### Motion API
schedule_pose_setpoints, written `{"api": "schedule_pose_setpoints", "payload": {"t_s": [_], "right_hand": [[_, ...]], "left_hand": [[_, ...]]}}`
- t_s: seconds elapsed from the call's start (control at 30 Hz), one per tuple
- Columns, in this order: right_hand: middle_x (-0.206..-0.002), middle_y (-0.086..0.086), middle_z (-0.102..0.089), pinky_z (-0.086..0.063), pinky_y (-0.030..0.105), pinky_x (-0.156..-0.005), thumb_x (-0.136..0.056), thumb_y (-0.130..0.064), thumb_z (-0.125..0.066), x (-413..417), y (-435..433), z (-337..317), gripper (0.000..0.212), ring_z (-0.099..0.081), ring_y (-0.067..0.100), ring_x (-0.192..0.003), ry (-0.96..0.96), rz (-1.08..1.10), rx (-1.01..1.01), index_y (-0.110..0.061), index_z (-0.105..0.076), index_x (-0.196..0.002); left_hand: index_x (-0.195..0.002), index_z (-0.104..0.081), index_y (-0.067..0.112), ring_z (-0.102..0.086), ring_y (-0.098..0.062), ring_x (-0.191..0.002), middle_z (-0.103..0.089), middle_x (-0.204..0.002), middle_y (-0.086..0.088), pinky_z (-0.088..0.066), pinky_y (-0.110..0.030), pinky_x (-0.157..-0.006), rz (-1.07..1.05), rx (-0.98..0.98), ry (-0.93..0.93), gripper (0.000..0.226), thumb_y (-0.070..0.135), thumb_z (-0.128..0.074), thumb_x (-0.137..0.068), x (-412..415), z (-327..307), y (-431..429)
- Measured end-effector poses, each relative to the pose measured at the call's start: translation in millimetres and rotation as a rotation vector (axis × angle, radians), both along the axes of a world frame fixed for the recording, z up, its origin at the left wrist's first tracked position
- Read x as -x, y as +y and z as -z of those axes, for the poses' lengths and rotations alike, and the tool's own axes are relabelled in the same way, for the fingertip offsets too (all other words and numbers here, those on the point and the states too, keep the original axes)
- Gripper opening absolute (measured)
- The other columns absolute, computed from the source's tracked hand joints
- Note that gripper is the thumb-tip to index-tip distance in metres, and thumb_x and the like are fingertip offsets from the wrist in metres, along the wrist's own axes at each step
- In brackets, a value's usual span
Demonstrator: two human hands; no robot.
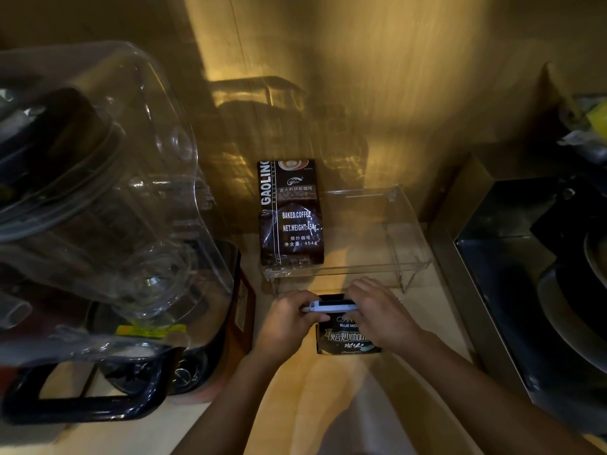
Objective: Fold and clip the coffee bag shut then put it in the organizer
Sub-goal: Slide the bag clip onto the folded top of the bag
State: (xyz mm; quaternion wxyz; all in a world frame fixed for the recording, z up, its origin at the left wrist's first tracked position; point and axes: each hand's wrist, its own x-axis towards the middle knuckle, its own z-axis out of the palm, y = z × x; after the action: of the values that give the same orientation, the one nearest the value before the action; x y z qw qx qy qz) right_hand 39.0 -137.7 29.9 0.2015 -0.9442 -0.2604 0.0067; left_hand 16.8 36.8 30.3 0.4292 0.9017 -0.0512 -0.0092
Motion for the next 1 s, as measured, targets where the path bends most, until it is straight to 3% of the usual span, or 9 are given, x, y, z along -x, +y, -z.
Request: {"api": "schedule_pose_setpoints", "payload": {"t_s": [0.17,0.3,0.43,0.53,0.63,0.7,0.8,0.9,1.0], "right_hand": [[-0.094,0.011,-0.059,-0.029,0.025,-0.078,-0.080,-0.016,-0.064,-1,2,0,0.018,-0.048,0.024,-0.093,-0.006,0.013,-0.002,-0.003,-0.057,-0.091],[-0.093,0.014,-0.060,-0.033,0.029,-0.081,-0.079,-0.012,-0.064,1,2,1,0.016,-0.050,0.026,-0.092,-0.012,0.028,0.004,-0.001,-0.058,-0.089],[-0.076,0.017,-0.062,-0.048,0.040,-0.072,-0.067,0.000,-0.072,3,4,-3,0.015,-0.056,0.032,-0.076,-0.077,0.055,-0.019,0.001,-0.059,-0.075],[-0.065,0.013,-0.062,-0.053,0.036,-0.062,-0.056,0.003,-0.079,7,9,-1,0.024,-0.059,0.029,-0.063,-0.142,0.065,-0.018,-0.002,-0.058,-0.067],[-0.066,0.010,-0.063,-0.052,0.034,-0.062,-0.054,0.000,-0.080,11,12,1,0.026,-0.059,0.027,-0.063,-0.147,0.079,-0.020,-0.004,-0.058,-0.067],[-0.069,0.011,-0.063,-0.051,0.034,-0.063,-0.058,-0.002,-0.079,9,11,2,0.023,-0.059,0.028,-0.067,-0.144,0.094,-0.008,-0.004,-0.060,-0.070],[-0.088,0.010,-0.063,-0.041,0.035,-0.079,-0.072,-0.013,-0.071,3,5,1,0.019,-0.055,0.027,-0.087,-0.111,0.084,0.003,-0.006,-0.061,-0.087],[-0.099,0.002,-0.061,-0.024,0.030,-0.083,-0.078,-0.029,-0.066,-3,-1,-1,0.025,-0.049,0.020,-0.098,-0.043,0.053,0.016,-0.013,-0.058,-0.096],[-0.103,-0.007,-0.056,-0.021,0.029,-0.084,-0.074,-0.032,-0.069,-5,-11,-8,0.035,-0.043,0.012,-0.100,0.117,0.075,-0.056,-0.020,-0.056,-0.104]], "left_hand": [[-0.090,-0.067,0.008,-0.058,-0.016,-0.072,-0.068,-0.084,-0.009,-0.043,-0.025,-0.062,-0.007,-0.042,-0.069,0.014,0.013,-0.070,-0.077,1,4,1],[-0.094,-0.066,0.006,-0.062,-0.026,-0.080,-0.069,-0.090,-0.013,-0.050,-0.035,-0.068,-0.023,-0.115,-0.185,0.016,0.017,-0.064,-0.082,3,11,-3],[-0.087,-0.066,0.004,-0.064,-0.026,-0.069,-0.069,-0.079,-0.015,-0.040,-0.026,-0.057,-0.151,-0.085,-0.303,0.039,0.038,-0.046,-0.090,13,16,-16],[-0.086,-0.066,0.005,-0.063,-0.025,-0.066,-0.069,-0.076,-0.015,-0.036,-0.023,-0.055,-0.191,-0.069,-0.323,0.018,0.019,-0.057,-0.082,16,23,-16],[-0.088,-0.067,0.004,-0.064,-0.026,-0.068,-0.069,-0.078,-0.016,-0.040,-0.024,-0.058,-0.182,-0.058,-0.297,0.013,-0.001,-0.068,-0.076,14,30,-11],[-0.089,-0.067,0.006,-0.063,-0.025,-0.071,-0.068,-0.080,-0.012,-0.045,-0.028,-0.061,-0.163,-0.007,-0.278,0.015,-0.001,-0.069,-0.076,13,30,-10],[-0.087,-0.066,0.008,-0.057,-0.018,-0.081,-0.056,-0.085,0.002,-0.045,-0.029,-0.069,-0.144,0.111,-0.203,0.014,0.003,-0.071,-0.075,6,31,-8],[-0.083,-0.064,0.015,-0.047,-0.009,-0.100,-0.045,-0.101,0.003,-0.042,-0.030,-0.087,-0.145,0.282,-0.028,0.020,0.005,-0.076,-0.070,0,29,-3],[-0.081,-0.062,0.019,-0.050,-0.020,-0.110,-0.053,-0.110,-0.004,-0.044,-0.038,-0.093,-0.060,0.460,0.192,0.024,0.004,-0.076,-0.070,-2,28,2]]}}
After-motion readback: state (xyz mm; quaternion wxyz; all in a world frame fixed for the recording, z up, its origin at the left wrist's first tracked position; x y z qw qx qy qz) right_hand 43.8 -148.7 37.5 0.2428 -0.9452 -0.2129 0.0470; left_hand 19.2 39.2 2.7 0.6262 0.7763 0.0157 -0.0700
